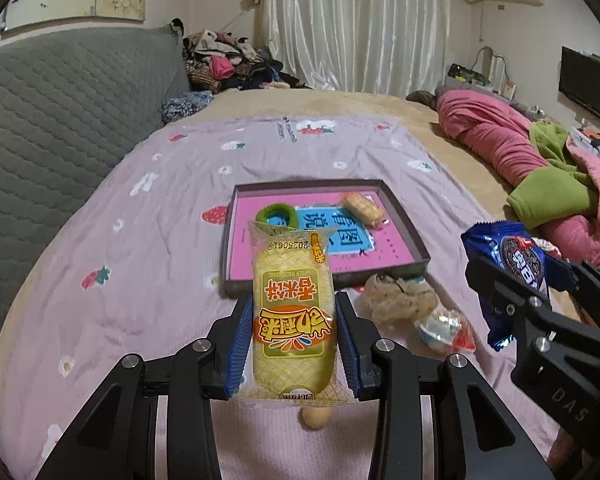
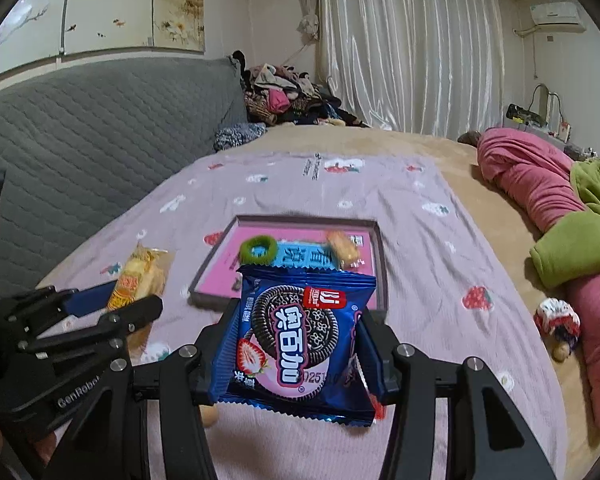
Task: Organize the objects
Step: 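Carry yellow packet with left tool over the book tray while right tool carries Oreo packet, then lower and open left tool onto the book while right tool releases Oreo packet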
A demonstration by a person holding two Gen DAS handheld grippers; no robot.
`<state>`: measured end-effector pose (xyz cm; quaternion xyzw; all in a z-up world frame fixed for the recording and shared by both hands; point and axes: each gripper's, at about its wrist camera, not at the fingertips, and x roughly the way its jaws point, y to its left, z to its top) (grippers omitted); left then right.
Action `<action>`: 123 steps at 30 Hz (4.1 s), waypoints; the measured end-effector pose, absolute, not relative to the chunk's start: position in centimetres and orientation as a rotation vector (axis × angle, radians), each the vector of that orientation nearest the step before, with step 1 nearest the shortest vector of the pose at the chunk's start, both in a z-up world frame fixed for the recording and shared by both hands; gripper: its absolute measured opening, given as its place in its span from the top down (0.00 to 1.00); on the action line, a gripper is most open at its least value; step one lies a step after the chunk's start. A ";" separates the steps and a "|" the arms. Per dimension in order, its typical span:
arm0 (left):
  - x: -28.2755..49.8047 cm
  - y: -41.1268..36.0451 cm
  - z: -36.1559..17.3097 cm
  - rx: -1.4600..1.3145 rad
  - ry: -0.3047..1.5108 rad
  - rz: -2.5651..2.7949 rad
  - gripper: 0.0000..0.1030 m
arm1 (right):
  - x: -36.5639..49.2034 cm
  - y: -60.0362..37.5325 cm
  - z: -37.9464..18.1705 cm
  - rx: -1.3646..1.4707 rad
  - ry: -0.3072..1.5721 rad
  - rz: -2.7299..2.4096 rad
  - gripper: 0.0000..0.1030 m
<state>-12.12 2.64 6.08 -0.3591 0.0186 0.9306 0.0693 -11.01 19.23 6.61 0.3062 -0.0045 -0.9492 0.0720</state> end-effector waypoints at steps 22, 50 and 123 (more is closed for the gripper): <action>-20.6 3.3 10.7 -0.993 0.078 2.847 0.60 | -17.8 19.5 10.2 0.791 0.024 -2.907 0.49; -32.6 2.9 0.1 -1.021 0.050 2.838 0.60 | -28.8 21.2 2.0 0.820 -0.031 -2.924 0.49; -34.7 3.0 -9.5 -1.406 0.050 2.649 0.60 | -34.0 23.2 -8.3 1.463 0.121 -2.680 0.48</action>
